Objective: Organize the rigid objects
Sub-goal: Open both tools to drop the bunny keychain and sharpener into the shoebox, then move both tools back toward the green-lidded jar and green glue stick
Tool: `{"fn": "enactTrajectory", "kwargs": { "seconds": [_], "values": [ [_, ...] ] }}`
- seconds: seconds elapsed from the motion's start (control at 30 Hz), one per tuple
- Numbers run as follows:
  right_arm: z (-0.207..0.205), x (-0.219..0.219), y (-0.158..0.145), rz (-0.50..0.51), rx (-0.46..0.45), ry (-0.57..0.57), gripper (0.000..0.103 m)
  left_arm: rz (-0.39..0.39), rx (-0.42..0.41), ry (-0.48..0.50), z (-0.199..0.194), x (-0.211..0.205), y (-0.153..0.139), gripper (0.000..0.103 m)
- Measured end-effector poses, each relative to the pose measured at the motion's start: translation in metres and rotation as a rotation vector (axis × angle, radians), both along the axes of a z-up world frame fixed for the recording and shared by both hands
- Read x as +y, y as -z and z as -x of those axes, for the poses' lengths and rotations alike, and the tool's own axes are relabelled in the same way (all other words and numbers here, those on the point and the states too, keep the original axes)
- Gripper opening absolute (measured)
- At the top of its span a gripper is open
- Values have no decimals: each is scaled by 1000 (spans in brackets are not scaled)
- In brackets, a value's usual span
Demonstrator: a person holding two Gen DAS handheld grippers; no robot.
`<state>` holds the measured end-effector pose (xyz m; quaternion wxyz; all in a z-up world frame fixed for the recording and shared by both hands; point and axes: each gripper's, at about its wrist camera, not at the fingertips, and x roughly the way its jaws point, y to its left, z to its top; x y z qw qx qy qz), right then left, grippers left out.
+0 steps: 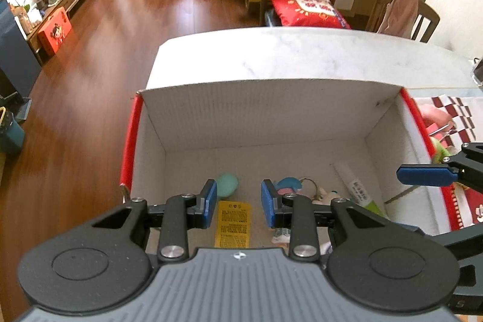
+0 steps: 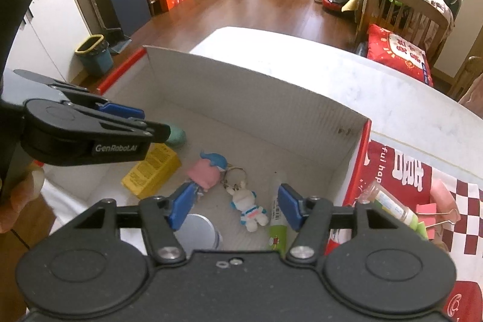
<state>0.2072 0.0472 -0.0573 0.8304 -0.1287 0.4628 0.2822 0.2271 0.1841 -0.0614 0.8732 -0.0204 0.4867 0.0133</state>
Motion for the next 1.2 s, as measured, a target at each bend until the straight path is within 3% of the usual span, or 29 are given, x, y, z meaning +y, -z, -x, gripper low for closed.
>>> {"fn": "enactTrajectory", "kwargs": {
  "seconds": [0.37, 0.43, 0.47, 0.8, 0.93, 1.2],
  "values": [
    [26, -15, -27, -54, -45, -26, 73, 15, -64, 6, 32, -10, -27, 34],
    [31, -20, -33, -63, -55, -34, 74, 22, -81, 7, 41, -12, -31, 58],
    [34, -21, -36, -66, -60, -38, 74, 21, -98, 4, 46, -14, -34, 61],
    [56, -55, -61, -134, -106, -67, 91, 51, -160, 0, 77, -38, -56, 62],
    [64, -72, -68, -158, -132, -80, 96, 44, -191, -12, 87, -54, -63, 67],
    [75, -117, -74, -197, -167, -73, 99, 47, -246, -12, 101, -92, -72, 67]
  ]
}}
